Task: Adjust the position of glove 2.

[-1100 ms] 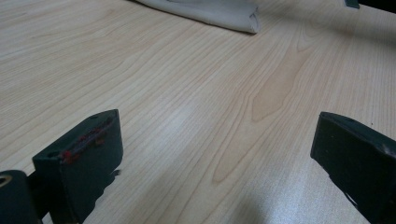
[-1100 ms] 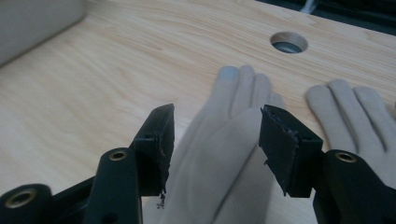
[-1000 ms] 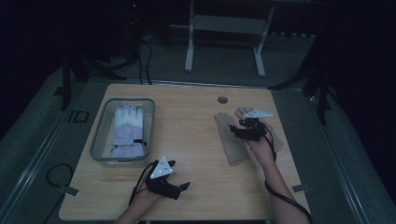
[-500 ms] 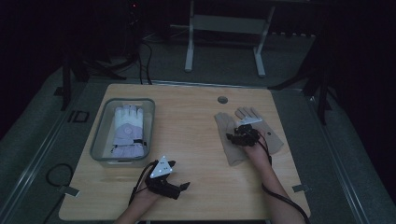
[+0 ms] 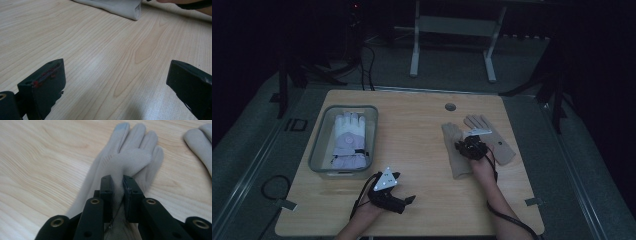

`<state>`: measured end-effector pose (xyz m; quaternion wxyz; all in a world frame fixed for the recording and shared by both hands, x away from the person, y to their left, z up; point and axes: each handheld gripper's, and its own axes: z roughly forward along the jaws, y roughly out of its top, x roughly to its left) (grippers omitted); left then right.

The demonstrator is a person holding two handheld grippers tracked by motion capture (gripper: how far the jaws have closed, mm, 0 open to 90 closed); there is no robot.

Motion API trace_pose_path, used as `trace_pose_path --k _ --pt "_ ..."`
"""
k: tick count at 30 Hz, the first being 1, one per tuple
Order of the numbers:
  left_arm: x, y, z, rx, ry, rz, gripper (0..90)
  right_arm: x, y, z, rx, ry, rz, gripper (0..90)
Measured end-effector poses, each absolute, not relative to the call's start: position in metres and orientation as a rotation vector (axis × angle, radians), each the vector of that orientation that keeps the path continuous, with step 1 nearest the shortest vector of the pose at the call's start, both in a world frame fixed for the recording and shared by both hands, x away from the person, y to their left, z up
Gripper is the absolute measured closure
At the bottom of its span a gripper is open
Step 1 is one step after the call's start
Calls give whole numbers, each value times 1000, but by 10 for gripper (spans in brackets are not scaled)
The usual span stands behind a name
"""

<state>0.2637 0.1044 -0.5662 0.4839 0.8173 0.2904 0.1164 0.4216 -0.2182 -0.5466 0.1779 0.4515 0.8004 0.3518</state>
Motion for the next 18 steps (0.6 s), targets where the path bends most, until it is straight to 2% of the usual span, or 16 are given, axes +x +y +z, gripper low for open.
trace_pose_path --k 5,12,18 --pt "264 105 -566 1989 711 290 24 408 -207 -533 1367 2196 1082 798" --pt "263 99 -566 1990 690 323 24 372 -169 -499 1407 2089 1155 798" --pt "261 98 -565 1981 675 333 24 357 -157 -490 1476 2028 1185 798"
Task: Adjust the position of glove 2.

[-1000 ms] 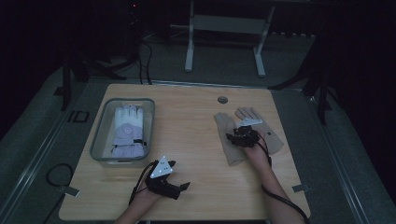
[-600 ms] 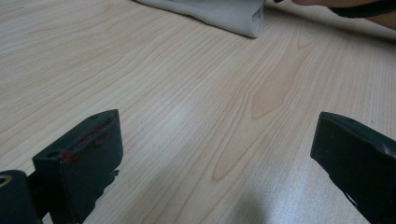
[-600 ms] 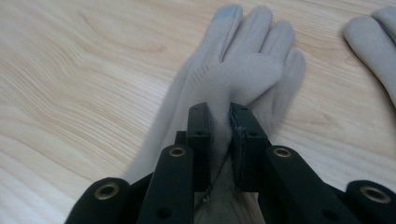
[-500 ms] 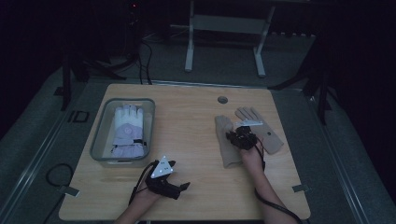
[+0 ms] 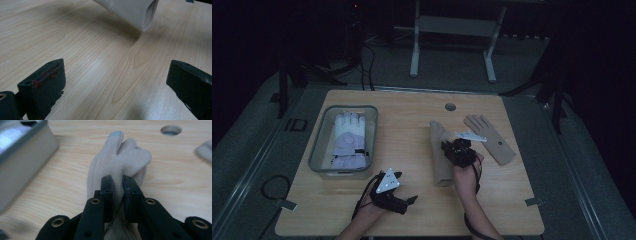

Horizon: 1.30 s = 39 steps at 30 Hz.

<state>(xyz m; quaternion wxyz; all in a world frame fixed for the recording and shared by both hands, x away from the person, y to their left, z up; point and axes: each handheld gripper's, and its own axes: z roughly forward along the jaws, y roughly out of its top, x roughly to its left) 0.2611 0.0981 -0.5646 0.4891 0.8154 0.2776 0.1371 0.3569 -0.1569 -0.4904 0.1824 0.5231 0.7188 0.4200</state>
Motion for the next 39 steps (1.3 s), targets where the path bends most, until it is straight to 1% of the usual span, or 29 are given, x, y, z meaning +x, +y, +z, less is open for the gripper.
trace_pose_path --k 2,5,8,11,12,13,14,15,16,18,21,27,30,33,34,35,38,39 --pt "261 99 -564 1960 677 333 24 350 -149 -496 1492 2005 1156 798" --pt "261 100 -563 1951 677 337 24 350 -144 -504 1492 2006 1129 798" --pt "261 102 -562 1948 675 341 24 357 -139 -525 1514 2026 1062 797" --pt "262 102 -563 1945 676 339 24 361 -138 -533 1521 2039 1042 791" --pt "262 103 -563 1944 676 335 24 364 -136 -540 1532 2048 1020 755" --pt "262 103 -563 1944 676 335 24 364 -136 -540 1532 2048 1020 755" --pt "262 103 -563 1946 675 332 24 366 -135 -547 1536 2071 1001 659" --pt "262 103 -563 1946 675 332 24 366 -135 -547 1536 2071 1001 659" --pt "262 103 -563 1946 673 329 24 367 -134 -553 1514 2094 956 603" --pt "262 103 -563 1944 673 327 24 367 -135 -556 1493 2098 955 586" --pt "262 103 -563 1940 675 330 24 367 -135 -554 1485 2104 956 570" --pt "262 104 -563 1941 676 326 24 364 -143 -537 1443 2118 991 529" --pt "263 105 -563 1940 676 320 24 366 -158 -524 1394 2131 1006 520" --pt "263 106 -564 1941 677 316 24 369 -169 -520 1389 2133 1016 520" --pt "263 105 -564 1943 676 316 24 371 -180 -516 1376 2118 1004 521" --pt "263 105 -564 1943 676 316 24 371 -180 -516 1376 2118 1004 521" --pt "263 105 -564 1947 670 320 24 378 -202 -509 1339 2127 1000 512" --pt "263 105 -564 1947 670 320 24 378 -202 -509 1339 2127 1000 512"
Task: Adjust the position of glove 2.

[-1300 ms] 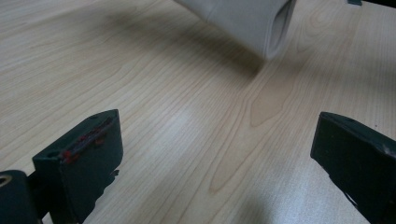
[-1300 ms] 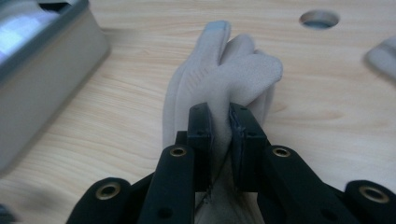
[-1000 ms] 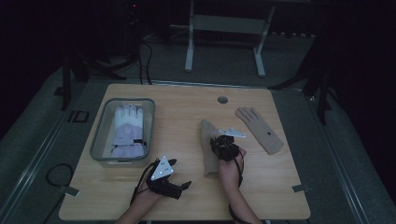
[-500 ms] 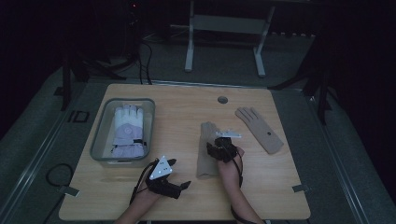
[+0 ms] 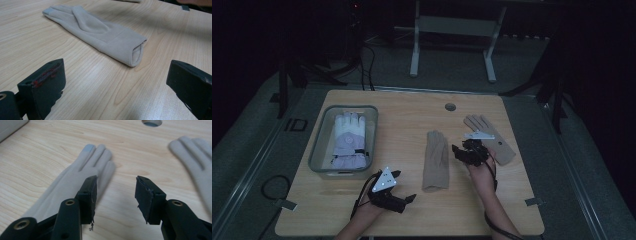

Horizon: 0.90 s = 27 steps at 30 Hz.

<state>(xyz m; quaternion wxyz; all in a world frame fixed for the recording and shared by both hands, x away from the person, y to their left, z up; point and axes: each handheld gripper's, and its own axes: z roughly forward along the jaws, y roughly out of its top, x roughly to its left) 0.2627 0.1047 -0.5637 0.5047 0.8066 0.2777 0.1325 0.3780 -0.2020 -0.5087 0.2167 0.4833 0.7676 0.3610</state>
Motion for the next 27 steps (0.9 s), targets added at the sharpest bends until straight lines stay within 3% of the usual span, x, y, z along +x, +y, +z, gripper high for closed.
trace_pose_path --k 12,23,27 --pt "262 107 -563 1932 671 317 24 398 -270 -493 1327 2104 985 539" --pt "264 109 -562 1931 665 319 24 425 -325 -500 1394 2073 934 583" --pt "265 110 -562 1930 670 321 24 437 -330 -507 1399 2083 915 546"
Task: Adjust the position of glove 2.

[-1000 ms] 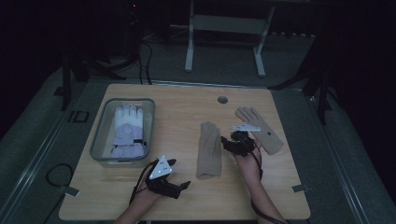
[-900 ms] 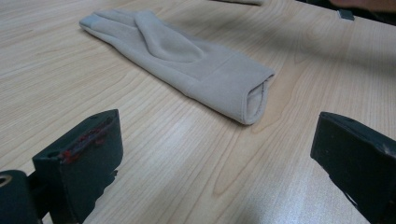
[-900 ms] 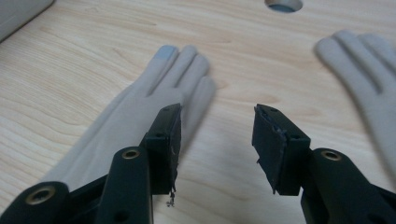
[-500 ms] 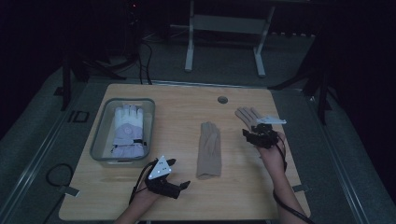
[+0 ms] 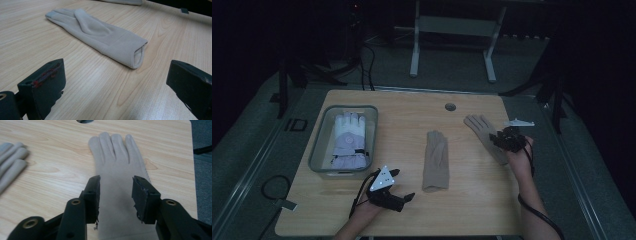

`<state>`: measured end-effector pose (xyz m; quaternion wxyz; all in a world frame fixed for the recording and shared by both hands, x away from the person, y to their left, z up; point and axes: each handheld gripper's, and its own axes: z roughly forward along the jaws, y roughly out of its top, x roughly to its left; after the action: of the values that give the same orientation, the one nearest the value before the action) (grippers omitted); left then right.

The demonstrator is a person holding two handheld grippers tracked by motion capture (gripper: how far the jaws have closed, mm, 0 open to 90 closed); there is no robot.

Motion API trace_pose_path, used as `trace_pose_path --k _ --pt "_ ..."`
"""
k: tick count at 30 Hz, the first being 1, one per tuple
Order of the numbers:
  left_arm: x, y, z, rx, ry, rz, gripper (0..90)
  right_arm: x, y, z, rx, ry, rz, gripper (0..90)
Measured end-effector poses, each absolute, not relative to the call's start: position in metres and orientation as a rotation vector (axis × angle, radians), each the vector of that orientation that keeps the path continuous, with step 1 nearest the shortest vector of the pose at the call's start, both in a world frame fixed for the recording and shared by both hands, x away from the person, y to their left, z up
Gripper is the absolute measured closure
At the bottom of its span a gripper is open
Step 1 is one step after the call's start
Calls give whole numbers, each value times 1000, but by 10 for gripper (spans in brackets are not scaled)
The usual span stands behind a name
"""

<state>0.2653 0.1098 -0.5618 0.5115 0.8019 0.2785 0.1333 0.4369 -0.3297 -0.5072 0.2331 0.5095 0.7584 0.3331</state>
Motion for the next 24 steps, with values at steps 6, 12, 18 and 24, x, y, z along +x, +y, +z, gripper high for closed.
trace_pose_path --k 6,12,18,24 --pt "265 112 -562 1922 680 326 24 455 -330 -516 1391 2097 875 493" --pt "265 114 -561 1926 684 324 24 468 -334 -523 1387 2113 863 480" --pt "265 113 -562 1938 676 321 24 472 -338 -537 1398 2130 840 488" --pt "265 113 -562 1949 671 315 24 471 -339 -548 1404 2160 847 580"
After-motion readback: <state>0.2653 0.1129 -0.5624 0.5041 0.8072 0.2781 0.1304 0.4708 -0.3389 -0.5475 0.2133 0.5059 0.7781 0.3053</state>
